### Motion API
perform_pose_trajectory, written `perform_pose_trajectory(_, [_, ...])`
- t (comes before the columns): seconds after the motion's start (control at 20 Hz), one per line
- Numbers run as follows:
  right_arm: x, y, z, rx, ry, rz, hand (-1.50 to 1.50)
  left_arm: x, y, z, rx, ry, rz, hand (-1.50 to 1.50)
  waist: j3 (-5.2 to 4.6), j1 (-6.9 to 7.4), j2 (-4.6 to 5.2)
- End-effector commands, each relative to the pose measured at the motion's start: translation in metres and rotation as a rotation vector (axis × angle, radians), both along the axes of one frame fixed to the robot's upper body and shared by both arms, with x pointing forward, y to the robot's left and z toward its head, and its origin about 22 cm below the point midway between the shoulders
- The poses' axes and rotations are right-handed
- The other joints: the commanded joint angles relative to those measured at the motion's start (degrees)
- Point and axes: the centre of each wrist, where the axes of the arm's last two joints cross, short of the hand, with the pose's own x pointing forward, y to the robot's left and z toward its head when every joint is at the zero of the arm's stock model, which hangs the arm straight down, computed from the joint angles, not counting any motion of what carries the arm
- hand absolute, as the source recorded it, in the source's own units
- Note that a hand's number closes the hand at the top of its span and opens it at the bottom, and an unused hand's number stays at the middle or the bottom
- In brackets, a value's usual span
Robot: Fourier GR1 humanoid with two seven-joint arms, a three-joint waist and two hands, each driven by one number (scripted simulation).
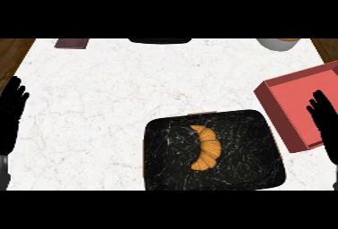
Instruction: Pick the croissant from the tray and place it in the cardboard box
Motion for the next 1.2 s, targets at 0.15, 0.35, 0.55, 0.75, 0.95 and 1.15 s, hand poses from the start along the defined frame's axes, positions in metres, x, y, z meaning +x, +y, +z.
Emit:
perform_pose_trajectory(0.15, [-0.02,0.103,-0.025,-0.009,-0.027,-0.054,-1.5,0.011,-0.064,0.003,0.018,-0.052,-0.345,0.0,0.74,-2.8,-1.28])
perform_pose_trajectory(0.35, [-0.022,0.057,-0.029,-0.494,-0.045,0.0,-1.5,0.009,-0.081,-0.002,-0.008,-0.048,-0.448,0.0,-0.99,-3.38,-0.31])
perform_pose_trajectory(0.55, [-0.053,0.08,-0.065,-0.709,-0.037,-0.03,-1.5,0.007,-0.103,-0.006,-0.007,-0.05,-0.545,0.0,0.06,-3.15,-1.02])
perform_pose_trajectory(0.75, [-0.063,0.102,-0.064,-0.903,-0.102,0.007,-1.5,0.006,-0.118,-0.016,-0.019,-0.013,-0.584,0.0,0.05,-3.21,-1.25])
perform_pose_trajectory(0.95, [-0.079,0.125,-0.052,-0.99,-0.064,0.002,-1.5,0.003,-0.118,-0.021,-0.021,-0.019,-0.577,0.0,-0.01,-3.22,-1.7])
perform_pose_trajectory(1.15, [-0.084,0.17,-0.022,-0.964,0.041,0.043,-1.5,0.01,-0.129,-0.016,-0.039,-0.026,-0.589,0.0,0.07,-2.91,-1.56])
